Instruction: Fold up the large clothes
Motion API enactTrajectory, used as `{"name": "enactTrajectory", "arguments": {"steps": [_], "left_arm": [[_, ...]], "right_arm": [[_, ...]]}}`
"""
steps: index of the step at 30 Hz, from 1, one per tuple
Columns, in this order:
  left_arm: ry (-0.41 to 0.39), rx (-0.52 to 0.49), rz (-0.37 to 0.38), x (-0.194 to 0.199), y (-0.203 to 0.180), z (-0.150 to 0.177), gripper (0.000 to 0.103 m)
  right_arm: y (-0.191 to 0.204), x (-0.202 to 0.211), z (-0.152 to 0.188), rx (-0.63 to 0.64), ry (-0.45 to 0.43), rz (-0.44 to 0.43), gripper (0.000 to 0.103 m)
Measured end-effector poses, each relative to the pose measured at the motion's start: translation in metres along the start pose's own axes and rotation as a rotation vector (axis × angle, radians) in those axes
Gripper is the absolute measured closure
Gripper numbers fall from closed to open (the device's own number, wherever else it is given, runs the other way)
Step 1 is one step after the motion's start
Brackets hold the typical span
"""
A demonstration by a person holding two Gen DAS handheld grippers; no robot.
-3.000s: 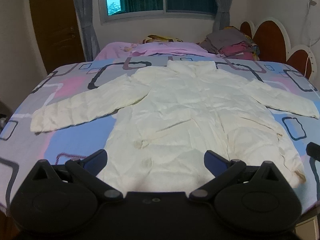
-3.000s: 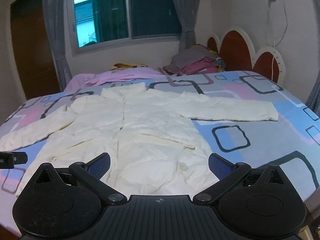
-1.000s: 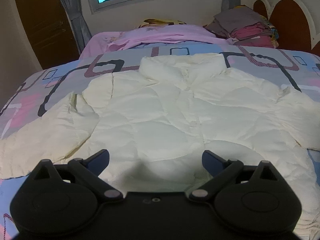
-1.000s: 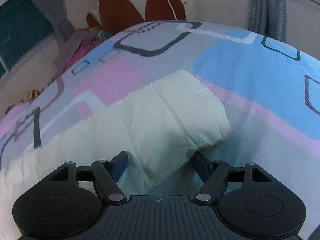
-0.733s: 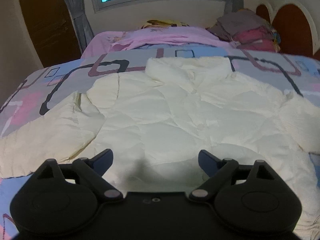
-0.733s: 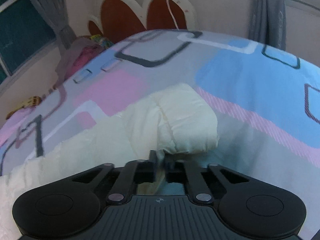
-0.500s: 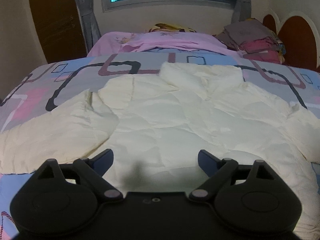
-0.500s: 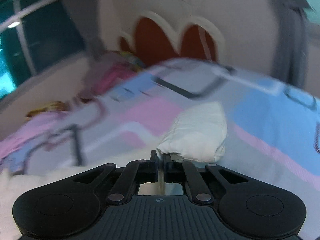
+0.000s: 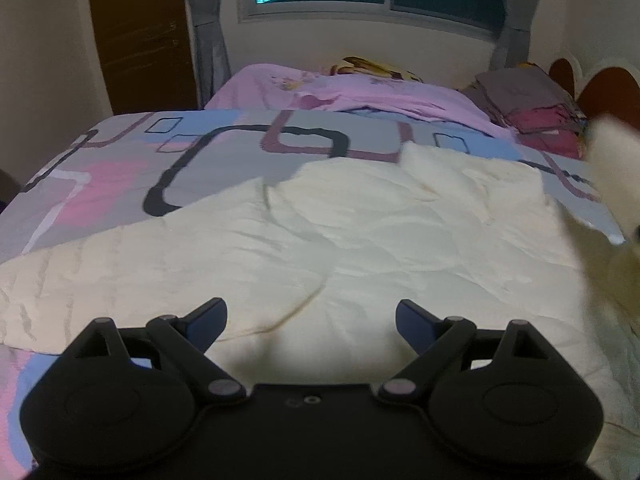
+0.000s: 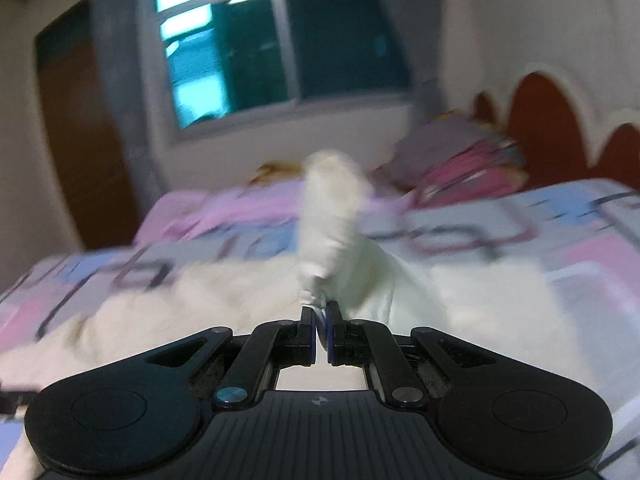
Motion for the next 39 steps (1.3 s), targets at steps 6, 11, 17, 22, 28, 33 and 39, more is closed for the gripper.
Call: {"name": "enactTrajectory", "arguments": {"steps": [6,11,17,22,28,33,39], "left_arm": [[0.010,0.023,0.009,-0.008,0.014,-0.001,0.012],[0.040,0.049,0.077,-0.018,0.005,0.000,0.012],[0.080,0.080,0.181,-0.039,-0.032,0.002,0.011],[0.176,0.089,0.262,-0.073,-0.070,0.018,0.016],[0.180,0.141,0.322,-0.096,-0.095,0.030,0.047],[0.144,0.144,0.357,-0.093,-0.100,0.030,0.087],[0.054,0.189,0.331,-0.074,-0.075,0.004,0.094]], "right_arm": [[0.049,-0.033,0.056,0.003,0.173,-0.090,0.098],[0.060,-0.034,0.068,0.001,0.233,-0.124,0.047],[0.024,0.005,0.041,0.065,0.112,-0.074,0.011],[-0.039,0.036,0.038,0.081,0.103,0.066,0.011],[-0.110,0.057,0.048,0.043,0.146,0.217,0.011],[-0.149,0.049,0.057,0.005,0.189,0.280,0.032],[-0.158,0.016,0.062,-0.075,0.231,0.246,0.061]]}}
Point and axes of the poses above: each gripper's, at about its wrist camera, not at the fingertips, and x roughly against the way its jaws point, y to its left, z to its underside, the point moved 5 cm from there along -x, roughly the way its jaws point, and after that the axes turned 13 degrees about -y, right-handed, at the moved point
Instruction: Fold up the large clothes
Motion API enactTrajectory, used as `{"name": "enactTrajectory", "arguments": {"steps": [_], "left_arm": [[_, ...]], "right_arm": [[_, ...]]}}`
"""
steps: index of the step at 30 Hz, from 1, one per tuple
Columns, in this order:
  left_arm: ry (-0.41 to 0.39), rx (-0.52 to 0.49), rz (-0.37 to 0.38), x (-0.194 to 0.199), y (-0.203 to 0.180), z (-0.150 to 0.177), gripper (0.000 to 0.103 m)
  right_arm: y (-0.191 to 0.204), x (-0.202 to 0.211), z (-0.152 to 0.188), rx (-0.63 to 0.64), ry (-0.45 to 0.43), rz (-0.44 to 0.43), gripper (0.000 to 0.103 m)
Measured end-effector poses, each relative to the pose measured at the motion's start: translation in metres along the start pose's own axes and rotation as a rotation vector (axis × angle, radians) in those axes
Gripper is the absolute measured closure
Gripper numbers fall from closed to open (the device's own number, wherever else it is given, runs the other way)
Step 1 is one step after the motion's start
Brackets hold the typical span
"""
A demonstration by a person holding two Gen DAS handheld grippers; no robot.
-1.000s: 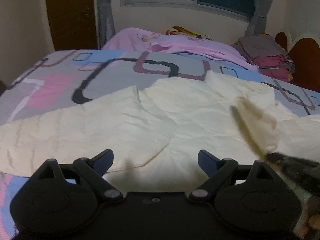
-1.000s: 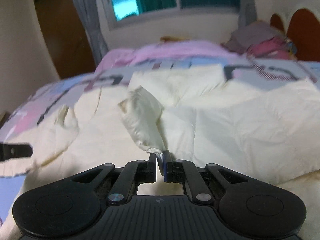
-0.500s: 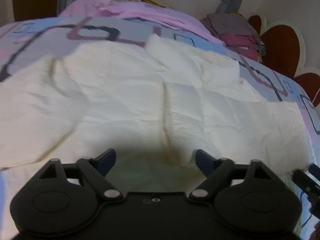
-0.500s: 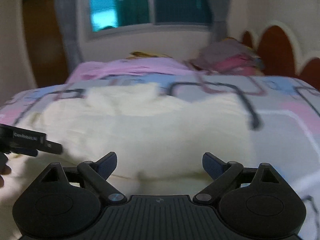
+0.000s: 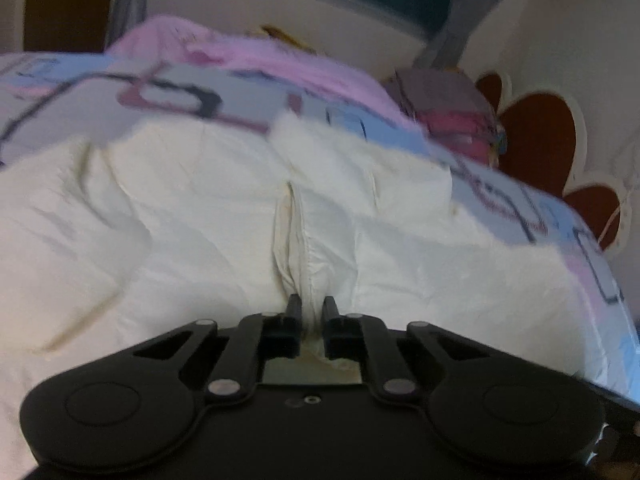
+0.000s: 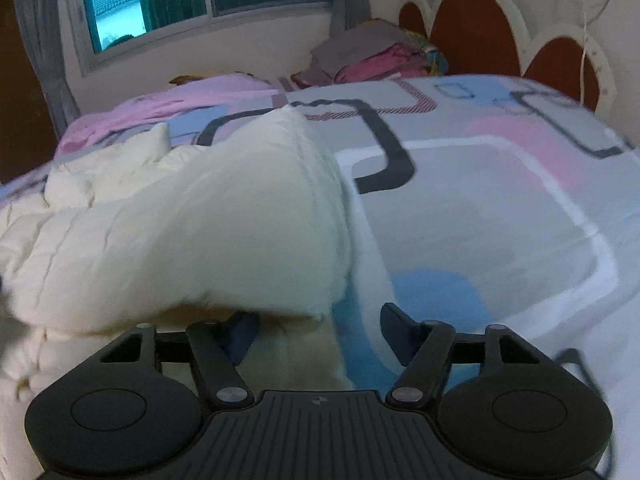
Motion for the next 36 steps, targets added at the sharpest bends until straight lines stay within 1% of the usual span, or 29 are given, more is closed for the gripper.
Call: {"name": "enactTrajectory", "arguments": {"steps": [1,4,5,6,7,9,11,13,14,15,16,17,19,21,25,27,29,33,35,36], "left_arm": [[-0.013,0.004,-0.010,0.005,0.005,-0.005,0.094],[-0.036,0.017,-0.055,0.019,0.027,-0.011,0.094],[-0.025,0.006,-0.071,0.020,0.034,-0.008,0.094],[-0.005,-0.008,-0.088,0.017,0.039,-0.001,0.094],[0.022,-0.015,-0.105,0.011,0.043,0.008,0.094],[0.057,-0.025,-0.127,-0.001,0.047,0.023,0.095],[0.050,-0.065,-0.144,-0.007,0.043,0.028,0.096],[0.039,-0.061,-0.148,-0.003,0.040,0.024,0.095],[0.030,-0.059,-0.154,0.002,0.040,0.021,0.089],[0.008,-0.068,-0.165,0.009,0.040,0.017,0.082],[-0.022,-0.073,-0.175,0.020,0.043,0.012,0.079],[-0.046,-0.073,-0.181,0.026,0.046,0.008,0.077],[-0.073,-0.076,-0.179,0.038,0.046,0.003,0.076],[-0.080,-0.082,-0.165,0.037,0.040,-0.001,0.076],[-0.056,-0.110,-0.135,0.013,0.020,0.001,0.076],[-0.045,-0.134,-0.134,0.003,0.013,0.006,0.075],[-0.016,-0.150,-0.137,-0.013,0.012,0.011,0.075],[0.020,-0.164,-0.166,-0.030,0.019,0.023,0.075],[0.028,-0.164,-0.171,-0.033,0.022,0.026,0.072],[0.028,-0.159,-0.171,-0.034,0.023,0.026,0.072]], "right_arm": [[0.002,-0.002,-0.001,-0.014,0.011,-0.012,0.072],[0.009,0.001,-0.005,0.004,-0.015,-0.029,0.073],[0.010,0.003,-0.004,0.016,-0.024,-0.024,0.076],[0.010,0.001,0.002,0.047,-0.013,0.003,0.079],[0.008,-0.006,0.009,0.052,0.016,0.013,0.081],[0.009,-0.005,0.009,0.051,0.015,0.015,0.082],[0.010,-0.004,0.007,0.070,0.035,0.010,0.081],[0.006,0.009,0.004,0.057,0.043,-0.010,0.081],[0.004,0.016,0.003,0.055,0.037,-0.014,0.078],[0.000,0.027,0.000,0.049,0.023,-0.013,0.073],[-0.003,0.037,-0.003,0.039,0.001,-0.007,0.054],[-0.005,0.045,-0.007,0.029,-0.027,0.000,0.044],[-0.006,0.058,-0.021,0.024,-0.091,0.008,0.044],[-0.002,0.056,-0.035,0.013,-0.129,0.000,0.044],[0.018,0.019,-0.052,0.026,-0.129,-0.028,0.044],[0.026,0.000,-0.057,0.019,-0.124,-0.046,0.044],[0.033,-0.018,-0.062,0.028,-0.129,-0.043,0.044],[0.032,-0.055,-0.056,0.048,-0.096,-0.009,0.044],[0.025,-0.073,-0.041,0.070,-0.041,0.022,0.044],[0.019,-0.081,-0.034,0.028,-0.010,0.005,0.044]]}}
Point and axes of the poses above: each gripper's, at about its wrist camera, not at the fingertips, and x roughly against the way its jaws point, y to its left, z to its underside, the point moved 5 cm from there along -x, roughly the way its jaws point, and after that the axes turned 13 degrees about -y, right-handed, at the moved point
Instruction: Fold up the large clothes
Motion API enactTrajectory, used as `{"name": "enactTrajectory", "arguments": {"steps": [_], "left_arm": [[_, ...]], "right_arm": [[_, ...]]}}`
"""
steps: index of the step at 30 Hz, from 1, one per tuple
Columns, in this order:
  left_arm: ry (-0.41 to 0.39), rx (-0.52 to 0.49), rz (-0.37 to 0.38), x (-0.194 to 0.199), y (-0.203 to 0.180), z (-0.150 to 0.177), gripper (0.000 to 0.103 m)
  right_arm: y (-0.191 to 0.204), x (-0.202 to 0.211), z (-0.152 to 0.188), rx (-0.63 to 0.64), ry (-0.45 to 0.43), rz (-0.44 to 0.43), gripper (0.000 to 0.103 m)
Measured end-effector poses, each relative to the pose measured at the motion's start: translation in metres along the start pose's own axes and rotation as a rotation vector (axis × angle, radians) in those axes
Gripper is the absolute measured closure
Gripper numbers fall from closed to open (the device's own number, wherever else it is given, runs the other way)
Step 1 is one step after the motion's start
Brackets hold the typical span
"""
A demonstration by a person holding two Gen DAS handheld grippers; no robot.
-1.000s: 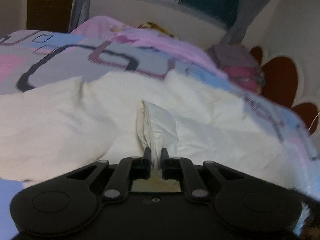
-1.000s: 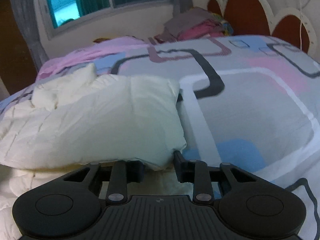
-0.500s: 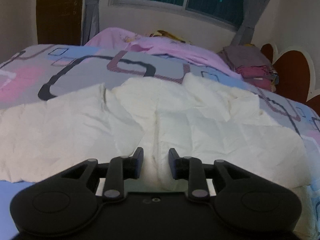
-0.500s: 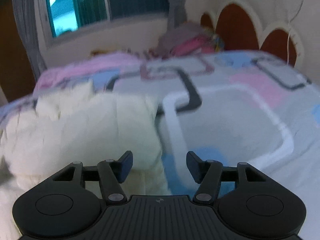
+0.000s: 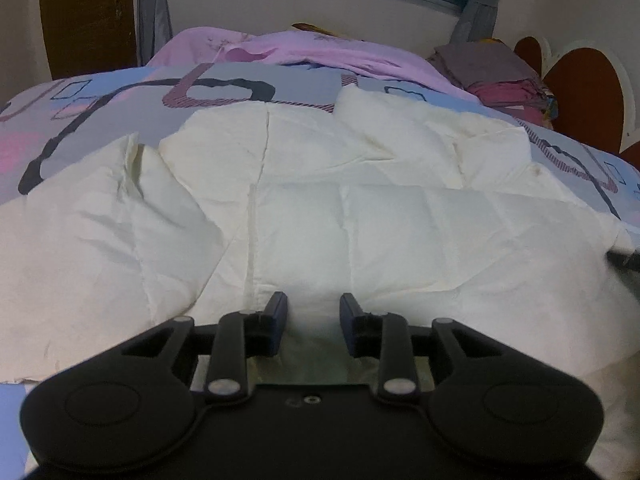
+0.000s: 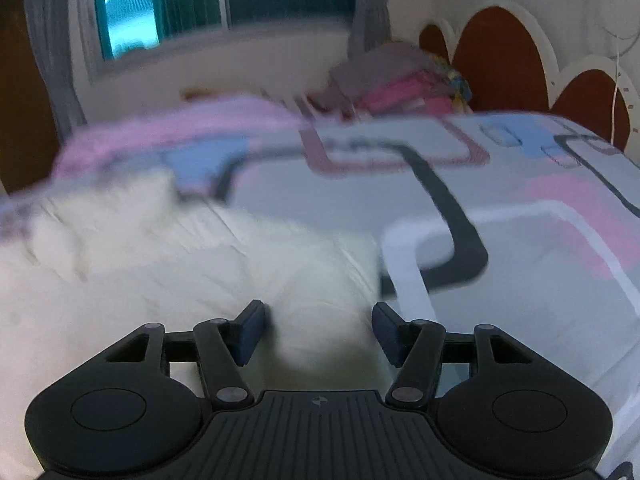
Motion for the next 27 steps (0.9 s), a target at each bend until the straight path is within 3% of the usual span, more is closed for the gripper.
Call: {"name": "enactTrajectory", "arguments": {"steps": [1,4,7,11,15,22,27], "left_arm": [[0.002,0.002,0.001,0.000,0.000,0.000,0.072],[0.021,0.004,-0.006,0.002,0.001,-0.005,0.073],[0.006,0.030,-0.010,0.014,0.006,-0.011,0.073],[-0.024,0.054,-0.028,0.037,0.020,-0.016,0.050],[-0.041,0.066,-0.055,0.056,0.039,-0.015,0.043],[-0.040,0.105,-0.100,0.078,0.070,-0.009,0.043],[-0.046,0.121,-0.127,0.091,0.087,-0.006,0.041]], "right_arm": [[-0.004,-0.002,0.003,-0.033,-0.007,-0.008,0.043],[0.002,0.006,-0.003,0.020,-0.013,0.016,0.043],[0.009,0.030,-0.015,0.029,-0.079,0.014,0.043],[0.030,0.057,-0.021,0.053,-0.135,-0.034,0.043],[0.056,0.068,-0.006,0.099,-0.110,-0.108,0.043],[0.065,0.047,0.022,0.141,-0.010,-0.077,0.043],[0.086,0.065,0.013,0.131,-0.044,-0.124,0.042]]}}
Point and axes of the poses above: each gripper's, at about its wrist camera, not at the fingertips, and x roughly against the way its jaws point, y to its left, z to its underside, the point moved 5 cm from there along -x, roughly the way its jaws point, and after that the axes turned 13 degrees about -y, right-handed, at the moved point
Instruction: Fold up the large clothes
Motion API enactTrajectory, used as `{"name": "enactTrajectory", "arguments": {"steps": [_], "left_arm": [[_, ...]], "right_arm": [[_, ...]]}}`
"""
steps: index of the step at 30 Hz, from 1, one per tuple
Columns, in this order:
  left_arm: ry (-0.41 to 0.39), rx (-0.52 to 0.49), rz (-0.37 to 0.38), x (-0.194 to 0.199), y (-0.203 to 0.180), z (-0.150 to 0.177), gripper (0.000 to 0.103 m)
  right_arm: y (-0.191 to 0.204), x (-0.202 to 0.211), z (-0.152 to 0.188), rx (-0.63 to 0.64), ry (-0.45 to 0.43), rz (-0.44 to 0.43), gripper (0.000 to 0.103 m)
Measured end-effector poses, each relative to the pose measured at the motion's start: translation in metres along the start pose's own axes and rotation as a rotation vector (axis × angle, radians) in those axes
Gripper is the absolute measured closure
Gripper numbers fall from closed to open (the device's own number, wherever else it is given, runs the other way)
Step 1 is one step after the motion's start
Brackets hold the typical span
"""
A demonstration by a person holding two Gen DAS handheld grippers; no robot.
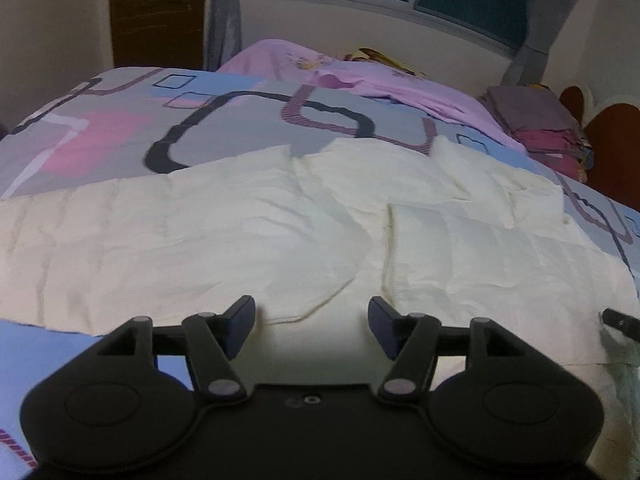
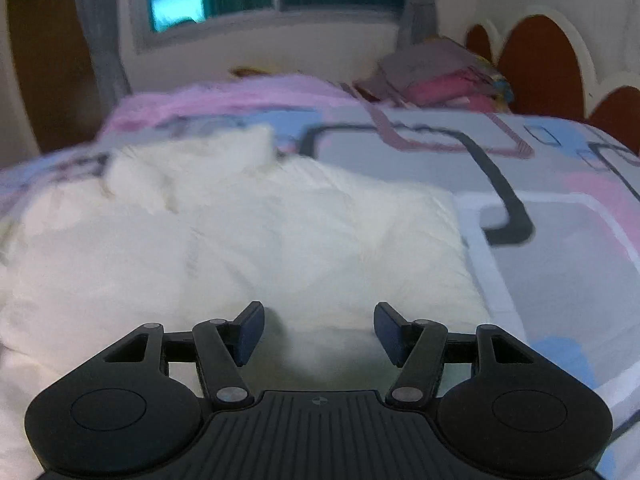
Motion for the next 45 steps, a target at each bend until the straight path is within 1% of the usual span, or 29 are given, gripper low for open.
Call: {"name": "enactTrajectory", "arguments": {"steps": [4,8,11,14,19,23,28,31,33,36,38,40,43,44,45], "left_arm": [[0.003,0.011,-0.018,0.004,0.011,0.000,0.041],[-0.009,0.019,-0.036,0.013,0.028,-0.002,0.038],[-0.012,0.035,-0.064,0.018,0.047,-0.002,0.035],[0.000,0.095,-0.103,0.024,0.078,0.000,0.029],[0.024,0.221,-0.200,0.034,0.145,0.012,0.028],[0.032,0.299,-0.266,0.041,0.191,0.020,0.028],[0.027,0.368,-0.306,0.045,0.230,0.025,0.028],[0.030,0.412,-0.309,0.041,0.245,0.027,0.028],[0.032,0.441,-0.303,0.035,0.255,0.027,0.028],[0.030,0.499,-0.299,0.027,0.267,0.032,0.028],[0.009,0.530,-0.292,0.022,0.274,0.032,0.028],[-0.016,0.549,-0.286,0.017,0.280,0.028,0.027],[-0.059,0.601,-0.282,0.009,0.291,0.023,0.029],[-0.073,0.620,-0.282,0.007,0.295,0.022,0.031],[-0.086,0.635,-0.284,0.006,0.298,0.021,0.036]], "right_arm": [[0.036,-0.001,-0.004,0.017,0.001,-0.070,0.042],[0.071,-0.008,-0.003,0.015,0.021,-0.131,0.042],[0.103,-0.009,-0.004,0.027,0.033,-0.182,0.042],[0.133,-0.008,-0.004,0.056,0.033,-0.223,0.042],[0.171,-0.012,-0.001,0.078,0.040,-0.268,0.042],[0.191,-0.016,0.003,0.081,0.044,-0.277,0.042],[0.203,-0.027,0.004,0.076,0.050,-0.248,0.042],[0.207,-0.036,0.008,0.068,0.068,-0.233,0.042],[0.212,-0.046,0.017,0.098,0.103,-0.211,0.042],[0.215,-0.052,0.024,0.151,0.112,-0.192,0.042],[0.214,-0.051,0.020,0.133,0.110,-0.195,0.042],[0.214,-0.048,0.017,0.126,0.088,-0.190,0.042],[0.214,-0.058,0.027,0.137,0.114,-0.167,0.043],[0.214,-0.060,0.029,0.140,0.114,-0.163,0.043],[0.215,-0.061,0.029,0.142,0.117,-0.159,0.043]]}}
Point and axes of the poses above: each gripper's, at about its wrist camera, not at the fingertips, and x roughly against the way its jaws point, y to its left, z to its underside, the point moved 5 cm from there along -x, roughly the way its jaws point, and after that the axes turned 13 degrees about -y, right-handed, at the moved point
